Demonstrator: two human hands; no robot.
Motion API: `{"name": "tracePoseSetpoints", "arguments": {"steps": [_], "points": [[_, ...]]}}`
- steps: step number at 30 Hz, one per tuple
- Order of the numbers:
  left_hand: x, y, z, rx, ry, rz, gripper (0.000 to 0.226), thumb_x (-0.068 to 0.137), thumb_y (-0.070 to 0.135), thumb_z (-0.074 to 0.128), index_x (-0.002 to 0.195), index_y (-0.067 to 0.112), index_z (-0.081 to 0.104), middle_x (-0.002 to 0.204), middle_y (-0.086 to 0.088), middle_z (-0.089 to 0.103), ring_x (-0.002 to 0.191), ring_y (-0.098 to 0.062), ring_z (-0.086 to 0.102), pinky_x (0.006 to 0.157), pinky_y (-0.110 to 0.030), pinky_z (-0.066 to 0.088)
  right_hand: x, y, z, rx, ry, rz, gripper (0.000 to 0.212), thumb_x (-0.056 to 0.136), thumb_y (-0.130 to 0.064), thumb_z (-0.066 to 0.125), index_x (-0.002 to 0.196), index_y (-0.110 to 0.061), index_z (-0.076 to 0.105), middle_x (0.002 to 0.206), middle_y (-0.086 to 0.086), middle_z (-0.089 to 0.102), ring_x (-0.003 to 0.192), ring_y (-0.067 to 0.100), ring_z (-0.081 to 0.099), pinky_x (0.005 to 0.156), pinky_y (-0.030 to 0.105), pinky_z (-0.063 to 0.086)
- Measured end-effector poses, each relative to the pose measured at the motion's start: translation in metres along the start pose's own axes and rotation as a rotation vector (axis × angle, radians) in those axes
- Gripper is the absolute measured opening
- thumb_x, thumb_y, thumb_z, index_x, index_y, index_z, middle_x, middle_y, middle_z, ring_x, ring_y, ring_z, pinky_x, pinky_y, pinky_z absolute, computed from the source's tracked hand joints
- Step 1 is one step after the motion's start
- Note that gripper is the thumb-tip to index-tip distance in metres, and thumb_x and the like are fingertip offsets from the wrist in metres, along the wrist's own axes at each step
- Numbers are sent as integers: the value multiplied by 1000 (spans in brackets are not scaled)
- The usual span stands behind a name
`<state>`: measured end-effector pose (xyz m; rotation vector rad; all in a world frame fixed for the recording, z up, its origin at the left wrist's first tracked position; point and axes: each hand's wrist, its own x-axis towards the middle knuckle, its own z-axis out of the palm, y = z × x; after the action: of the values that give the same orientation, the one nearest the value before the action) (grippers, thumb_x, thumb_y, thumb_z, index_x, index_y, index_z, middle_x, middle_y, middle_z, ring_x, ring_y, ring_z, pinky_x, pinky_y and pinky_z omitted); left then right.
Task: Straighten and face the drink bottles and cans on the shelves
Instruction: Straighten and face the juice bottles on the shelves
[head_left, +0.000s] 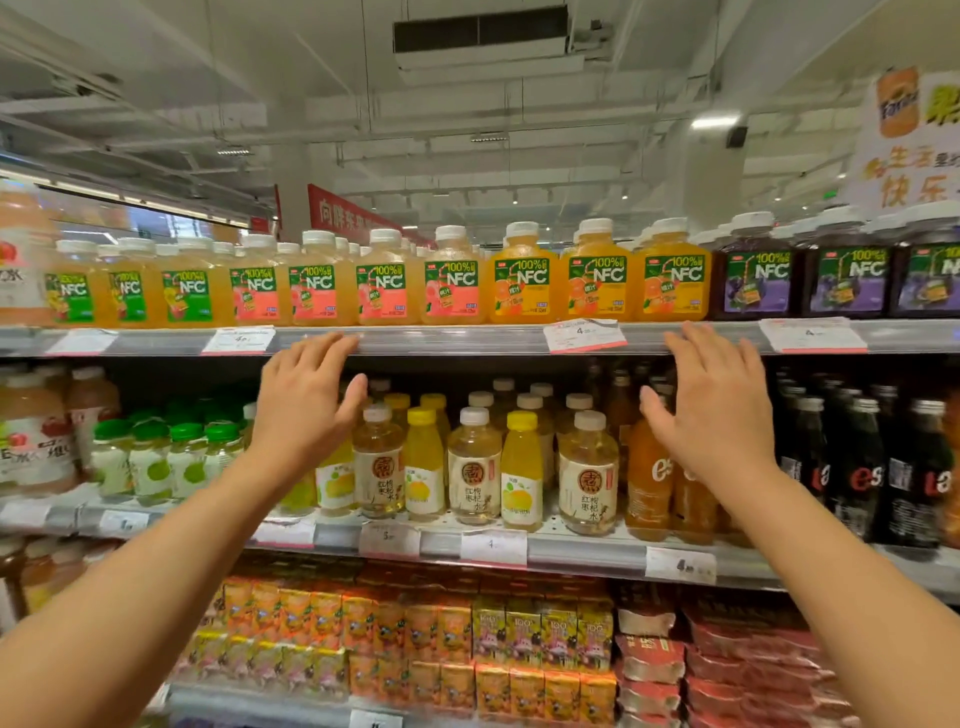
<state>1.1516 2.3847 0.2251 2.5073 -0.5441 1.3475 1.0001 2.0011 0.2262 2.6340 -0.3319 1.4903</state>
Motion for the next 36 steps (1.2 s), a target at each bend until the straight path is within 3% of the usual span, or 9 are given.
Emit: {"name": "tracePoseSetpoints", "arguments": {"steps": [6,9,13,18,24,27,29,32,36], "points": [[1,-21,11,-16,49,46,58,96,49,38,144,21,53,144,-6,56,124,-33,49,108,-52,34,-23,-52,-2,59,185,-136,43,87,-21,67,126,-5,62,131,17,61,123,36,55,109,52,40],[1,-27,13,-48,72,75,57,96,50,36,142,22,56,142,-6,58,122,-32,50,106,-50,34,-32,-103,13,124,-32,-237,28,89,-25,66,116,-18,68,110,1,69,103,24,64,83,38,53],[4,-39,18,-54,74,143,55,96,49,37,142,23,55,142,-5,58,121,-31,51,104,-50,35,-19,-136,47,76,-359,-67,49,98,-38,55,144,-22,48,139,1,57,125,22,53,98,39,51],[5,-48,24,-89,102,193,54,96,49,41,143,24,53,140,-5,58,121,-30,50,104,-50,35,-11,-148,69,-119,-511,21,61,102,-48,44,154,-19,34,156,7,42,143,29,39,113,48,38],[-4,-55,33,-205,191,254,56,93,36,51,146,19,51,150,-6,50,138,-30,43,118,-52,28,-11,-160,62,-33,-352,58,38,98,-47,56,124,-21,45,101,-1,68,88,19,65,69,36,58],[-25,-63,51,-302,350,483,41,87,13,60,127,9,66,140,-15,58,129,-38,51,109,-53,40,-14,-158,59,8,-347,96,37,95,-49,61,117,-25,44,91,-6,64,78,15,62,63,32,56],[-38,-62,65,-311,248,541,37,85,7,64,121,10,68,129,-12,63,117,-33,59,94,-49,52,-14,-154,57,24,-346,103,38,93,-52,63,115,-27,44,86,-9,60,76,14,59,62,31,54],[-34,-50,78,-300,-90,224,48,93,24,60,140,21,55,145,-1,53,124,-21,57,85,-36,60,-14,-148,59,29,-343,92,39,92,-54,64,114,-29,44,84,-12,56,75,13,57,62,33,56],[-3,-37,88,-206,-215,-4,53,101,43,48,152,28,43,154,-3,47,123,-23,61,85,-38,56,-14,-142,63,69,-338,79,37,92,-51,65,114,-28,45,84,-11,56,74,14,57,63,34,57]]}}
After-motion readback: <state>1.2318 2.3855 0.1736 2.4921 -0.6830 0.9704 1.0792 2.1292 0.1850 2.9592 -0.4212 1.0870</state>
